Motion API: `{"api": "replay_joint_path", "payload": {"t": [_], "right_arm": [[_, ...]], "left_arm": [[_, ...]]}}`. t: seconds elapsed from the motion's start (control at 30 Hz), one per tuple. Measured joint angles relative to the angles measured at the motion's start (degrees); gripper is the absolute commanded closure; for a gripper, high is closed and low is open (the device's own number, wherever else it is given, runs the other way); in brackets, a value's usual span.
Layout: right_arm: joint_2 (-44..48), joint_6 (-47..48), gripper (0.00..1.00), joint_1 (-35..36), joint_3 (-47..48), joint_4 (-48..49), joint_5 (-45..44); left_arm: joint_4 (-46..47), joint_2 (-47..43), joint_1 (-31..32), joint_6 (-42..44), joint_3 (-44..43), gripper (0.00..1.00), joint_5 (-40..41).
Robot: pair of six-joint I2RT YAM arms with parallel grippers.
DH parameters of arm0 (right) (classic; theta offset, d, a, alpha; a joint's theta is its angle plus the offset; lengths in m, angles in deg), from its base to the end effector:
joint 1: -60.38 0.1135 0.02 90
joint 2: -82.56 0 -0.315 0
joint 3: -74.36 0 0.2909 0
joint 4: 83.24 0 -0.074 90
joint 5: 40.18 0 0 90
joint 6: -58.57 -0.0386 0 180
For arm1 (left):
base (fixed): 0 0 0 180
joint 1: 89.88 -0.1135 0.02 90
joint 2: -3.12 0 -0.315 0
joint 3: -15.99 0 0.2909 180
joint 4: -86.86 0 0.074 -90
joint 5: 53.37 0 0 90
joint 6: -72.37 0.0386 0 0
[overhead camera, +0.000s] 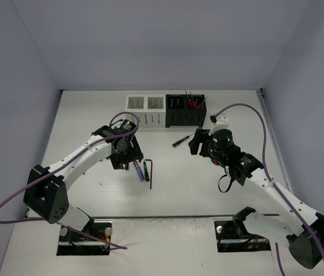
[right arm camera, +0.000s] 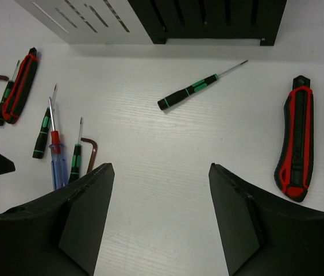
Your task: Sort the tools into containers
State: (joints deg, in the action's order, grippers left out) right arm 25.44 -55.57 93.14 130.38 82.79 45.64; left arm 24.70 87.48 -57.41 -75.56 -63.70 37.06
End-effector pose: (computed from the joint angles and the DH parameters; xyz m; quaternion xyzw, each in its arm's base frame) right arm 0.2105 0.1321 0.3432 -0.0375 0.7926 0.2641 0.5483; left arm 0.2729 -0.1733 0.2998 -0.2166 0.9554 -0.1399 0.1441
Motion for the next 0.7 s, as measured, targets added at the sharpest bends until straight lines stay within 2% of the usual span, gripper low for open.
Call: {"api": "replay_joint_path", "payload": {"t": [0.4, 0.7], "right_arm": [[3.6, -0.3, 0.34, 0.0, -4.7, -0.6, 2.1], [4.2, -0.3, 0.34, 0.0, -5.0, -1.7, 2.8]], "left_arm": [[8.4, 10.9, 2.4, -7.2, 1.4, 0.42, -0.2], [10.6, 12.3, 2.5, -7.9, 3.0, 0.51, 0.0]]}}
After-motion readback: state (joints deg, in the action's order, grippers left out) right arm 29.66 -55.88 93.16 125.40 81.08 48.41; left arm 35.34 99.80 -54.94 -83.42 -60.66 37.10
